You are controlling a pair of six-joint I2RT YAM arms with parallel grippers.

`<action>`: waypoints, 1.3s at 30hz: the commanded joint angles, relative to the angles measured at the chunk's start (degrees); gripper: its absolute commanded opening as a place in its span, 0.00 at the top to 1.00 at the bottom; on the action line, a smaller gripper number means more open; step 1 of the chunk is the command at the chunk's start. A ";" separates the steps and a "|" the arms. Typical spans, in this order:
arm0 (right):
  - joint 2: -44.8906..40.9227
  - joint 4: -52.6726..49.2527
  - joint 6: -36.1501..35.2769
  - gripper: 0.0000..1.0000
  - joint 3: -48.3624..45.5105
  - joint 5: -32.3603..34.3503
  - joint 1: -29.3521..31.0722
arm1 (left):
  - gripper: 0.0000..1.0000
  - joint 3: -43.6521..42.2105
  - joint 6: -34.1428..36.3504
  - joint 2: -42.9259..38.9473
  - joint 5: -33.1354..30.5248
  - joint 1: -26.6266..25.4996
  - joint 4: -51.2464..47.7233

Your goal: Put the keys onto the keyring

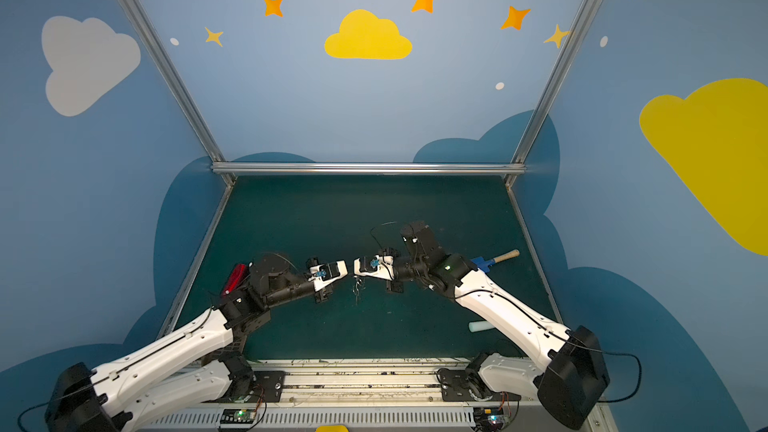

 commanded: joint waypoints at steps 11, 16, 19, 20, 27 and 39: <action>1.33 0.31 3.97 1.00 1.73 -2.65 -0.31 | 0.79 -0.86 -1.38 0.59 1.23 -0.17 0.17; 1.24 1.16 4.71 1.00 1.29 -2.56 -0.29 | 0.80 -0.61 -1.41 1.03 2.25 -0.17 0.00; 1.33 1.11 5.35 1.00 1.52 -2.32 -0.44 | 0.80 -0.68 -1.73 1.19 2.94 -0.17 -0.20; 1.39 1.06 5.42 1.00 1.55 -2.32 -0.33 | 0.80 -0.68 -1.78 1.10 3.19 -0.17 -0.45; 1.35 1.14 6.16 1.00 1.46 -1.67 -0.40 | 0.78 -0.61 -1.96 0.66 4.68 -0.26 -1.93; 0.27 2.77 5.51 1.00 0.70 -3.69 -0.30 | 0.77 0.15 -1.61 2.92 5.13 -0.33 -3.06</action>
